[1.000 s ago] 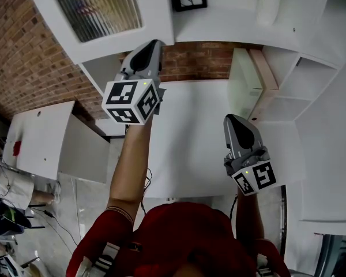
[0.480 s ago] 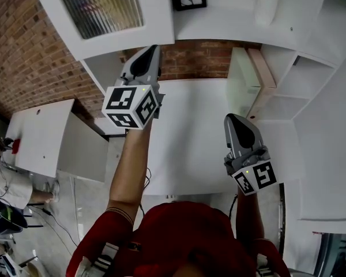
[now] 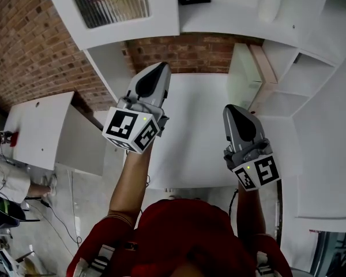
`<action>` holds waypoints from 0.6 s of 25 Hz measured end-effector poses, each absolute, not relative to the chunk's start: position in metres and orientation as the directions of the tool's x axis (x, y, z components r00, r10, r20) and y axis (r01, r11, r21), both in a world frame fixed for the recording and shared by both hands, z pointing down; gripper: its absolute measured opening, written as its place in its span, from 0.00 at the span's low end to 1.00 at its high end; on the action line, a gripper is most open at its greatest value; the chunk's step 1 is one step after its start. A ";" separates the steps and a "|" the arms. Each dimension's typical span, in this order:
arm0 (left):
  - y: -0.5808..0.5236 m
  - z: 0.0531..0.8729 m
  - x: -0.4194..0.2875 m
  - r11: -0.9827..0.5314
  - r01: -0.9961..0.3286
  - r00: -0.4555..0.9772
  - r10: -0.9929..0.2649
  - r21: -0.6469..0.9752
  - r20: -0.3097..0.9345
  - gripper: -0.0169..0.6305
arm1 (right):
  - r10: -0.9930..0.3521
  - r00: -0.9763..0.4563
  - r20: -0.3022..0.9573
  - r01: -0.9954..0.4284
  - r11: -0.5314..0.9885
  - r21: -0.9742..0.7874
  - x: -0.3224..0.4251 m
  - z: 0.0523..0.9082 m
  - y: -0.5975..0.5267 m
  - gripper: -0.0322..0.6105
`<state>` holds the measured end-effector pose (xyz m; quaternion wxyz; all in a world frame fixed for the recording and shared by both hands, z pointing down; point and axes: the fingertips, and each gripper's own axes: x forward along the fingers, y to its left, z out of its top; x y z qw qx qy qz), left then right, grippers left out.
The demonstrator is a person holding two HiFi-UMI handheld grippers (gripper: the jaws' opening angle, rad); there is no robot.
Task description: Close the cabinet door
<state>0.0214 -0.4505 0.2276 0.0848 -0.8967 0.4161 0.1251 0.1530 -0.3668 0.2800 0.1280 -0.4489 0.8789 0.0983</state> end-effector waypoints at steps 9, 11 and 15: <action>-0.389 0.255 0.030 -0.716 -0.697 0.691 -0.661 -0.027 -0.293 0.03 | -0.741 -0.585 -0.330 -0.797 0.601 0.062 0.137 0.275 -0.351 0.07; -0.380 0.258 0.033 -0.725 -0.689 0.697 -0.651 -0.027 -0.299 0.03 | -0.740 -0.585 -0.333 -0.795 0.605 0.054 0.136 0.277 -0.349 0.07; -0.370 0.263 0.040 -0.735 -0.677 0.710 -0.642 -0.032 -0.288 0.03 | -0.737 -0.584 -0.341 -0.791 0.611 0.036 0.135 0.279 -0.346 0.07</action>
